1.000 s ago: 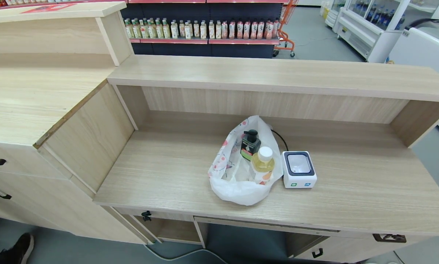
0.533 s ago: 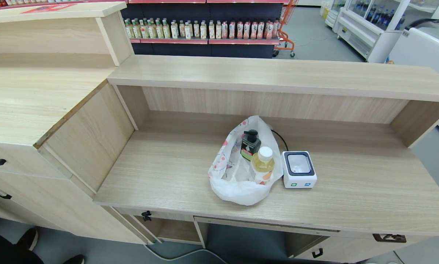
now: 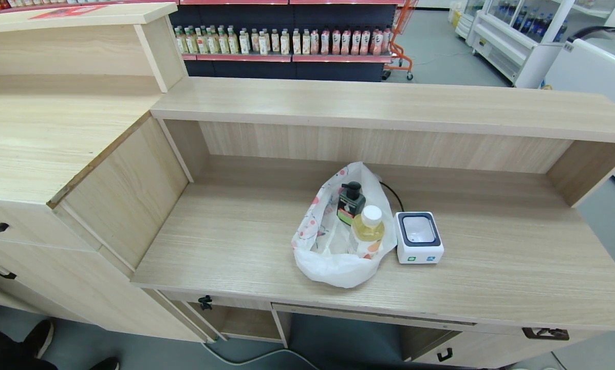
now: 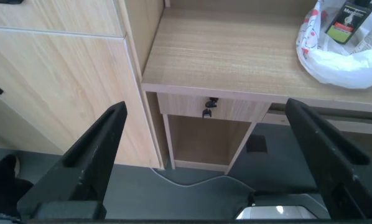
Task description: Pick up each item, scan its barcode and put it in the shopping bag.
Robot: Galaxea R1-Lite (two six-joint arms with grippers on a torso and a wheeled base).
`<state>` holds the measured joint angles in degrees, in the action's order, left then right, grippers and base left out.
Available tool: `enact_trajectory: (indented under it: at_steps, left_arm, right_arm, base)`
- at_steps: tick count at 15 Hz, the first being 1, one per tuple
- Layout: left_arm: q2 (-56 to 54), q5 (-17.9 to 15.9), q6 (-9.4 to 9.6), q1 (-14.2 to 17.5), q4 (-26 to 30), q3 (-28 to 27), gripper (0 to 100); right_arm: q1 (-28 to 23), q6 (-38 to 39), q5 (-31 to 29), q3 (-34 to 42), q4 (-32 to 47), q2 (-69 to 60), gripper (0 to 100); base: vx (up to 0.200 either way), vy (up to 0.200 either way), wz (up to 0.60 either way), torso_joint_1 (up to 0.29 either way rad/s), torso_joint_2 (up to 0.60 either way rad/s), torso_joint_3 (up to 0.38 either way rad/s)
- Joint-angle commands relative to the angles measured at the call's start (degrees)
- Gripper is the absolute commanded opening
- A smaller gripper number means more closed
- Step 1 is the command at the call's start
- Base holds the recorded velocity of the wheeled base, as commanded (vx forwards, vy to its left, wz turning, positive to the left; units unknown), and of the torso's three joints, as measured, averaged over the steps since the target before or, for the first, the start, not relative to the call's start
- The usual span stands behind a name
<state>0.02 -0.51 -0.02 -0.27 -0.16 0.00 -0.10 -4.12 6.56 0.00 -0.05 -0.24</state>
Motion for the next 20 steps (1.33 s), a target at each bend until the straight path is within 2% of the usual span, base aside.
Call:
enact_trajectory:
  at_steps: [1, 10, 14, 17, 20]
  left_arm:
    - [-0.02, -0.02, 0.02, 0.0, -0.02, 0.0, 100]
    - [0.06, -0.02, -0.15, 0.0, -0.02, 0.0, 100]
    - [-0.02, 0.07, 0.29, 0.0, -0.02, 0.0, 100]
    - [0.06, -0.02, 0.02, 0.0, -0.02, 0.0, 100]
    - [0.59, -0.1, 0.2, 0.0, -0.02, 0.0, 100]
  right_arm:
    - [0.01, -0.01, 0.03, 0.0, 0.05, 0.24, 100]
    - [0.01, -0.01, 0.03, 0.0, -0.04, 0.24, 100]
    - [0.01, 0.08, 0.03, 0.0, 0.05, 0.24, 100]
    - [-0.08, -0.01, 0.03, 0.0, 0.05, 0.24, 100]
    - [-0.08, -0.01, 0.03, 0.0, -0.04, 0.24, 100]
  base:
    - [0.0, 0.0, 0.0, 0.0, 0.0, 0.0]
    - [0.0, 0.0, 0.0, 0.0, 0.0, 0.0]
    - [0.0, -0.2, 0.0, 0.006, 0.0, 0.005]
    - [0.0, 0.0, 0.0, 0.0, 0.0, 0.0]
    - [0.2, 0.0, 0.0, -0.002, 0.0, 0.002]
